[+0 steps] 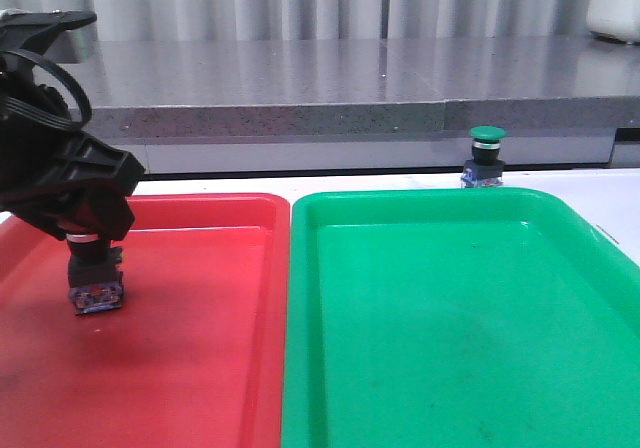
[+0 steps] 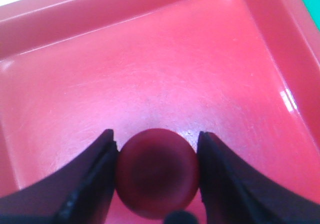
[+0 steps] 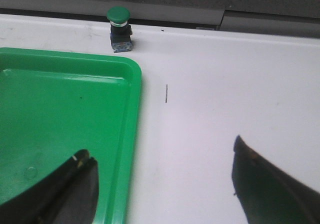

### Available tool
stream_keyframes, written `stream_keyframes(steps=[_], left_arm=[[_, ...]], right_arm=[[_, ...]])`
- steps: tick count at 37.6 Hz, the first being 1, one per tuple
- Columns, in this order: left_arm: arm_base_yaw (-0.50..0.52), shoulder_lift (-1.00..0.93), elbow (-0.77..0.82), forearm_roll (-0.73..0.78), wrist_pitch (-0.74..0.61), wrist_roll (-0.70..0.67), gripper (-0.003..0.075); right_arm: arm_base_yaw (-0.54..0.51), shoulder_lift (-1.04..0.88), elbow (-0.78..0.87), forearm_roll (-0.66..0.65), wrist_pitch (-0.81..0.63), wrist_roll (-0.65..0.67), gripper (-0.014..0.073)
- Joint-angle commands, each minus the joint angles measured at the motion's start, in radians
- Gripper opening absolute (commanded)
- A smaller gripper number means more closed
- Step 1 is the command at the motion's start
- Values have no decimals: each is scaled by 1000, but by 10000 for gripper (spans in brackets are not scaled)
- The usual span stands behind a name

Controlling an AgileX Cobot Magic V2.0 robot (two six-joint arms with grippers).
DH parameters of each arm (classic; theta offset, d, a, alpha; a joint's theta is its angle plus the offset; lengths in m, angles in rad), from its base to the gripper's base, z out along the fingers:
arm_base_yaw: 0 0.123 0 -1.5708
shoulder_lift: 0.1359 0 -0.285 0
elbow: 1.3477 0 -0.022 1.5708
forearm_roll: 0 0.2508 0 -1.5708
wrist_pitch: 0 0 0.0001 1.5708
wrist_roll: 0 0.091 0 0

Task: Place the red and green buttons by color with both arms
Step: 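Carry the red button with the left gripper into the red tray, then open the left gripper and lift it away from the button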

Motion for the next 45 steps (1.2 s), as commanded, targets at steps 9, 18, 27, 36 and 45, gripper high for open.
stream_keyframes(steps=[9,18,27,36,45], left_arm=[[-8,-50,-30,-18,-31,3,503],[-8,-207,-63,-18,120,3,502],[-8,-489,-61,-18,202,3,502],[-8,-800,-21,-18,298,3,502],[-8,-1062,64,-18,384,3,502]], right_arm=[[0,6,-34,-7,-67,-10,571],[0,6,-34,-7,-67,-10,571],[0,6,-34,-7,-67,-10,571],[0,6,-34,-7,-67,-10,571],[0,6,-34,-7,-67,-10,571]])
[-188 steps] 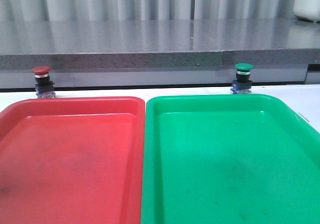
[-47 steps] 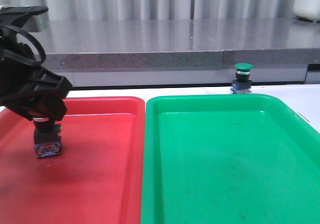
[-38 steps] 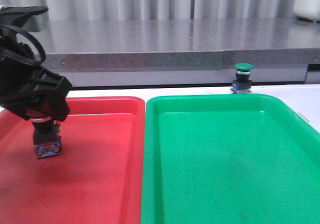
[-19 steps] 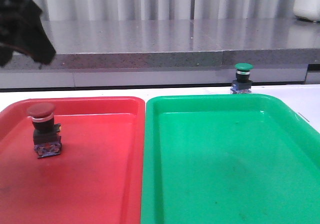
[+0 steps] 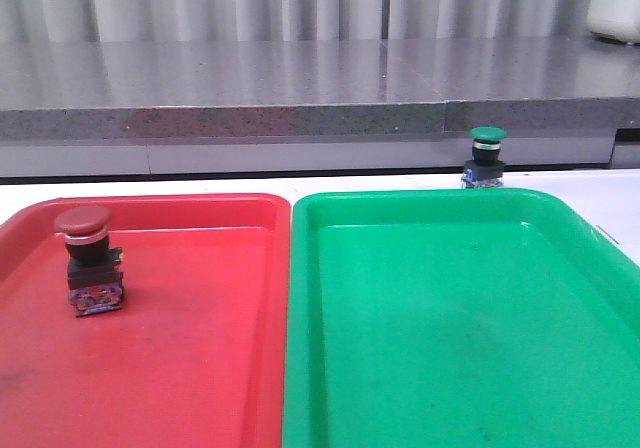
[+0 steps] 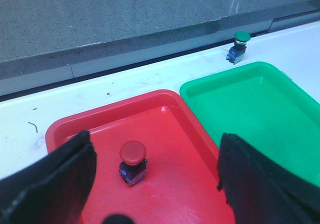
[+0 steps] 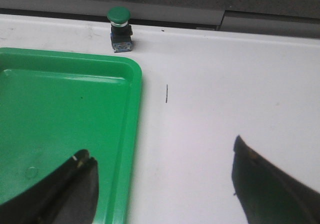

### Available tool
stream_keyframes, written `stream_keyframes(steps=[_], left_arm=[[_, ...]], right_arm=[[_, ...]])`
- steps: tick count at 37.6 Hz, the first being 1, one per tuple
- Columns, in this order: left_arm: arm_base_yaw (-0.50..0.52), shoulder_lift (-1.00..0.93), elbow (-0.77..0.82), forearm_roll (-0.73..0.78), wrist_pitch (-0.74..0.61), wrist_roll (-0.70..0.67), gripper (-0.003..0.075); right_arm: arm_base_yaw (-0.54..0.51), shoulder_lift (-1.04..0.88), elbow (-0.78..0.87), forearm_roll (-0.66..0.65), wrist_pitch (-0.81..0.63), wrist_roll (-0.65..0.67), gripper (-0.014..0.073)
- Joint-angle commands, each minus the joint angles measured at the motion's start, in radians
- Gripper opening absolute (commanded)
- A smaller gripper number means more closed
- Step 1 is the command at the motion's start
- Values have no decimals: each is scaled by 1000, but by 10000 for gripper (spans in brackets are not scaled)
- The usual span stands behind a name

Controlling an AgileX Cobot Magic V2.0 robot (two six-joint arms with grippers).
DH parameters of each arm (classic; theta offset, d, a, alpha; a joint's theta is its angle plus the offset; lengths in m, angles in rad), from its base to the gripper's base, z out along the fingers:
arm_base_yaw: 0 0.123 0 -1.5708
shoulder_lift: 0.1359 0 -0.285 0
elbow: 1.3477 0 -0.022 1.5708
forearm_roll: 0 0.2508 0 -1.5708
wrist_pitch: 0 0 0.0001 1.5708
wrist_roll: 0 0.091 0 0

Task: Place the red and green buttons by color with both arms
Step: 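Open the left gripper and lift it away from the button, then reach the right gripper down to the green-capped button and grasp it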

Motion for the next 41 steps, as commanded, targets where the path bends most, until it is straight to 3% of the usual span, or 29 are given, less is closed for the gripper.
stream_keyframes(steps=[1,18,28,41], left_arm=[[-8,-83,12,-11,-22,3,502],[-8,-177,53,-11,-13,3,502],[-8,-177,53,-11,-23,3,502],[-8,-177,53,-11,-23,3,502]], right_arm=[[0,6,-34,-7,-67,-10,571],[0,63,-38,9,-99,-16,571],[55,298,-153,42,-64,-27,571],[131,681,-414,42,-187,-27,571]])
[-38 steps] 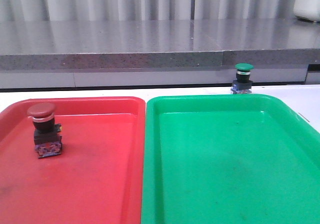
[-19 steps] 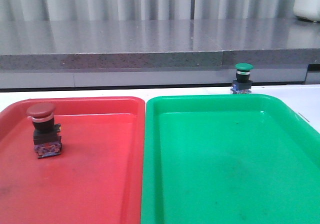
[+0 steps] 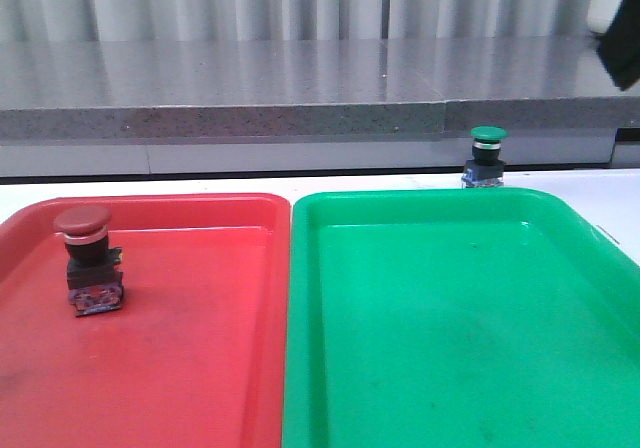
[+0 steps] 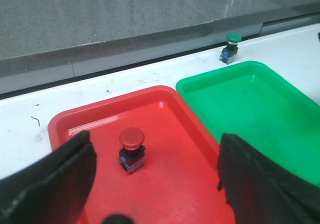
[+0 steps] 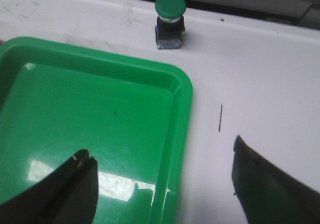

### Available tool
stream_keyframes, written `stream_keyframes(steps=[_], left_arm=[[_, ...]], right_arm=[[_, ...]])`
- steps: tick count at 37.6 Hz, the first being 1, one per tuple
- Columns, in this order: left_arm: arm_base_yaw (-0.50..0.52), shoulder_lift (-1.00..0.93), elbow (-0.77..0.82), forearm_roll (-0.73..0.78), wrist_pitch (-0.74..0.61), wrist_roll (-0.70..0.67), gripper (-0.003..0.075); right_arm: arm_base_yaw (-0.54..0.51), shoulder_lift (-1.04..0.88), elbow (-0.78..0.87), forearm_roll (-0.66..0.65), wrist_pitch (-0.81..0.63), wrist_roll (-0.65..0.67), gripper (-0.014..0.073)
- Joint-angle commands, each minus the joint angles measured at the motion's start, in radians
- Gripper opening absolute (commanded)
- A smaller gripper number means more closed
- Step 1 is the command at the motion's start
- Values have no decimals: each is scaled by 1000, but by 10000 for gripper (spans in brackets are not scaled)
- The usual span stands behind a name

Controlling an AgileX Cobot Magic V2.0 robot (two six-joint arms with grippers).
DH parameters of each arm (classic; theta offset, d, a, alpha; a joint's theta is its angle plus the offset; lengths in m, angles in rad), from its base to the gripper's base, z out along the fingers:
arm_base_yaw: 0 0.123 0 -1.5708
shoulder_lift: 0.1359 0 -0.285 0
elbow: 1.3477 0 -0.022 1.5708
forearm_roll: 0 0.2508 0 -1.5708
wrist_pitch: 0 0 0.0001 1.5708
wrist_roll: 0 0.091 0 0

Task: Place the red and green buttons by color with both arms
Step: 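Reach the right gripper down to the green-capped button and grasp it, then carry the green button with the right gripper into the green tray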

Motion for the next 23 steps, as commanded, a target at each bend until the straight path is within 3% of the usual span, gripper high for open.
stream_keyframes(steps=[1,11,18,23], left_arm=[[-8,8,-24,-11,-80,3,502],[-8,8,-24,-11,-80,3,502],[-8,8,-24,-11,-80,3,502],[-8,8,-24,-11,-80,3,502]], right_arm=[[2,95,-121,2,-102,-11,571],[1,392,-379,5,-111,-7,571],[-23,601,-566,5,-97,106,569],[-23,696,-641,10,-108,115,568]])
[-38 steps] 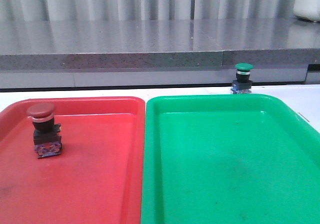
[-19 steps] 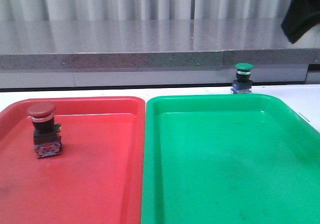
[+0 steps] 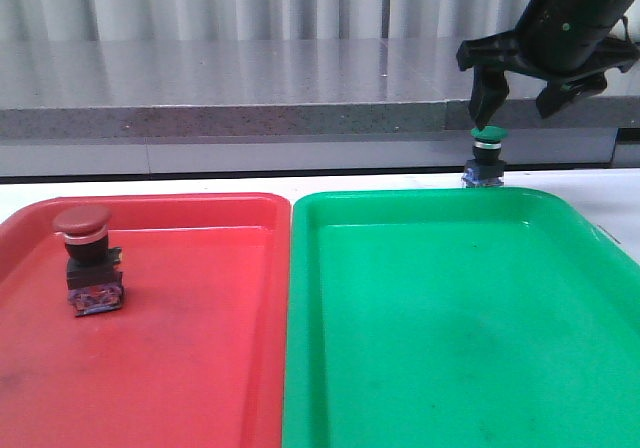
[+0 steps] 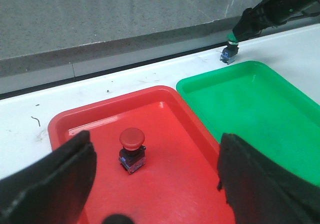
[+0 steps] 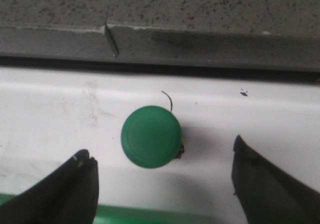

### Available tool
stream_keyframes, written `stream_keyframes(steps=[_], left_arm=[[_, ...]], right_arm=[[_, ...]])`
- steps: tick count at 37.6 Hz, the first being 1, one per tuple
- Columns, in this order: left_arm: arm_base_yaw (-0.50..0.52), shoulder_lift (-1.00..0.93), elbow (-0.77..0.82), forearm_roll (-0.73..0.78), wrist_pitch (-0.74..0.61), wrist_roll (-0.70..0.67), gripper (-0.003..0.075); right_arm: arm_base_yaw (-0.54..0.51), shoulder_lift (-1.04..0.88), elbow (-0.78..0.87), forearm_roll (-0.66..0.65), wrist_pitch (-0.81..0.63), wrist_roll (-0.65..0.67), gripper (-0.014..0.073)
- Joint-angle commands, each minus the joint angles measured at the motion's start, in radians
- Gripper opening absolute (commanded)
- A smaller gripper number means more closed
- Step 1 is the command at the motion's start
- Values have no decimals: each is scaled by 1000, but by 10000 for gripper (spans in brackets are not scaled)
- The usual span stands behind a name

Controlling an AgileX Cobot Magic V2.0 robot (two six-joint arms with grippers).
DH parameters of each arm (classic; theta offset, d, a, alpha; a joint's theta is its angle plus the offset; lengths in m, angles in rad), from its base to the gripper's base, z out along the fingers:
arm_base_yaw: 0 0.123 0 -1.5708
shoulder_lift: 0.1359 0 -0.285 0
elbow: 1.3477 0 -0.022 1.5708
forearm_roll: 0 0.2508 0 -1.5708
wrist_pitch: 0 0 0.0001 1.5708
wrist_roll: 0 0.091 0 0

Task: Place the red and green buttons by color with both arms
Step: 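Carry the green button with the right gripper into the green tray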

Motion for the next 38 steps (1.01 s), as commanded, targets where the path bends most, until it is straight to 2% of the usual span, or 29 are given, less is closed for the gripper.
stream_keyframes(steps=[1,10,11,15,17,26,38], left_arm=[[-8,8,-24,-11,-78,3,502],[-8,8,-24,-11,-78,3,502],[-8,8,-24,-11,-78,3,501],[-8,8,-24,-11,-78,3,501],[-8,8,-24,-11,-78,3,501],[-8,8,-24,-11,-78,3,501],[-8,8,-24,-11,-78,3,501]], right_arm=[[-6,-3,-73,11,-65,6,568],[-5,98,-115,29,-129,6,554],[-5,103,-115,29,-129,6,530],[-5,104,-115,36,-129,6,333],[-5,100,-115,42,-129,6,290],[-5,40,-115,43,-94,6,311],[11,-162,-84,41,46,-30,309]])
